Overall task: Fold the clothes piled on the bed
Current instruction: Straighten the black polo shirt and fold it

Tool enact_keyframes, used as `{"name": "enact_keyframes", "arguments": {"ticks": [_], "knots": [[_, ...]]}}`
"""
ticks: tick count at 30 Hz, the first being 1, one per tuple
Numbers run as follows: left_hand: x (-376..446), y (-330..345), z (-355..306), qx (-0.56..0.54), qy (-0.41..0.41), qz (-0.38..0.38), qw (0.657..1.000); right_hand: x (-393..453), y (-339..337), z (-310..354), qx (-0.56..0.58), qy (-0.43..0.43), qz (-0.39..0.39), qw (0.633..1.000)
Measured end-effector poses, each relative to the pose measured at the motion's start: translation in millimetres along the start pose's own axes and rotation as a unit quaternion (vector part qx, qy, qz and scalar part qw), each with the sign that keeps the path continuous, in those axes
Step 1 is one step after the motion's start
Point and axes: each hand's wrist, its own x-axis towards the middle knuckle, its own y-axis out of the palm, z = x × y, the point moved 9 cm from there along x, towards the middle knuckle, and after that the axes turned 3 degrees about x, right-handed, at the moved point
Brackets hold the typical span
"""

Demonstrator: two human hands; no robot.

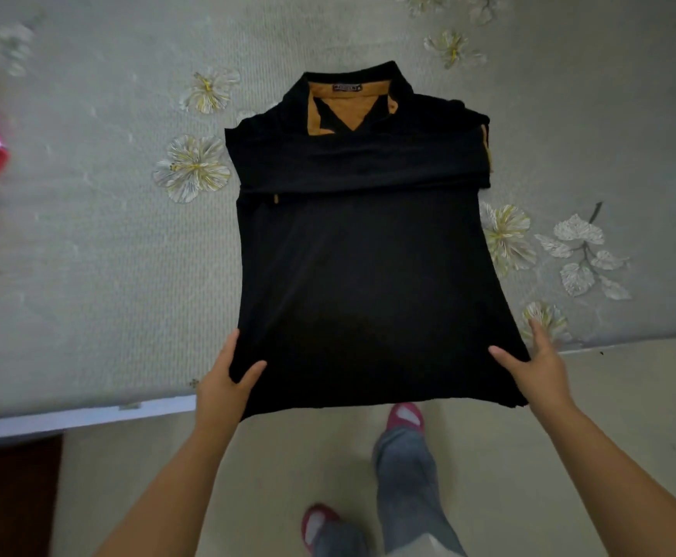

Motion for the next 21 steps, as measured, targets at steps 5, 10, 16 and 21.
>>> {"name": "enact_keyframes", "arguments": {"ticks": [5, 10, 16, 21], "knots": [[-2.0, -36.3, -3.3, -0.151, -0.041, -0.021, 0.987, -12.9, -12.3, 22.1, 0.186, 0.023, -0.014, 0.982], [38.6, -66.7, -47.8, -0.343, -0.066, -0.054, 0.935, 23.4, -25.0, 71.8, 0.34, 0.059, -0.024, 0.938], [118.2, -91.7, -119.5, -0.435, -0.092, -0.107, 0.889, 121.5, -7.0, 163.5, 0.429, 0.082, 0.015, 0.899], [196.0, -90.1, -164.5, -0.484, -0.12, -0.11, 0.86, 193.9, 22.2, 215.8, 0.441, 0.117, 0.052, 0.888]]}}
